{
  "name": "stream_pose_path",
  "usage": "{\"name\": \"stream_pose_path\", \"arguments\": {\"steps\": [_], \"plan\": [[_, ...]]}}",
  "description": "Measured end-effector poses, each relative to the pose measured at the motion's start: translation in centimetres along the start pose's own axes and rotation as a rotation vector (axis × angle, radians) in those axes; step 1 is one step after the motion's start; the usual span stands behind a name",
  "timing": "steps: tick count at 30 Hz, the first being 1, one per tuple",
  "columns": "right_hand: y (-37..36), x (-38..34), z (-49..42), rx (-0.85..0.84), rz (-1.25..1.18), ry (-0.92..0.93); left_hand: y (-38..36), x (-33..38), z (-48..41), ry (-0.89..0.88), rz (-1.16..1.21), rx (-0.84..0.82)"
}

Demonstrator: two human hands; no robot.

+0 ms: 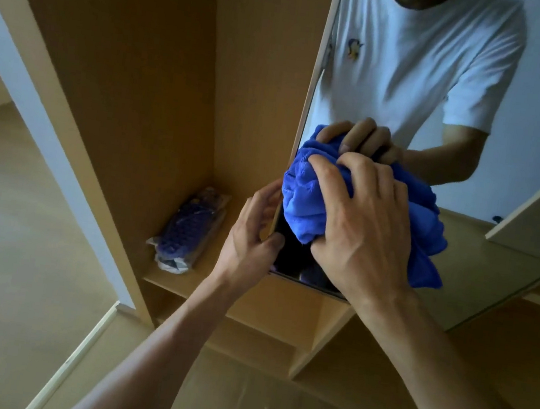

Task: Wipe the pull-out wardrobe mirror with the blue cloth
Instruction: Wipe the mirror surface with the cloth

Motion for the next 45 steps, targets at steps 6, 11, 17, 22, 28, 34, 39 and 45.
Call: {"name": "stream_pose_path", "arguments": {"steps": [6, 11, 17, 22, 28, 34, 39, 45], "plan": [[-1.3, -0.3, 0.7, 0.149, 0.09, 0.056, 0.0, -1.4, -0.6, -0.156, 0.023, -0.006], [-1.7, -0.5, 1.0, 0.254, 0.139, 0.073, -0.1, -2.5, -1.2, -0.267, 0.029, 0.001], [-1.8, -0.3, 0.4, 0.282, 0.142, 0.092, 0.0, -3.3, -2.6, -0.385, 0.057, -0.021], [-1.2, 0.1, -0.2, 0.243, 0.099, 0.104, 0.4, -4.1, -3.2, -0.423, 0.097, -0.025], [-1.1, 0.3, -0.6, 0.184, 0.073, 0.111, 0.2, -4.2, -3.3, -0.447, 0.173, -0.086], [-3.5, -1.2, 1.4, 0.203, 0.087, 0.162, 0.1, -5.0, -3.4, -0.439, 0.204, -0.094], [-6.4, -1.9, 3.9, 0.154, 0.113, 0.209, -0.1, -5.4, -3.5, -0.424, 0.243, -0.094], [-9.5, -3.3, 7.2, 0.086, 0.108, 0.247, 0.0, -5.7, -3.0, -0.398, 0.243, -0.085]]}}
Point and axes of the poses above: each hand's wrist, its own z-axis away from the middle knuckle, its own y-axis out of the back of the hand, x = y × z, the point moved 7 cm from there along -z, towards the middle knuckle, and after that the axes turned 8 degrees about z, right-handed, at the moved point
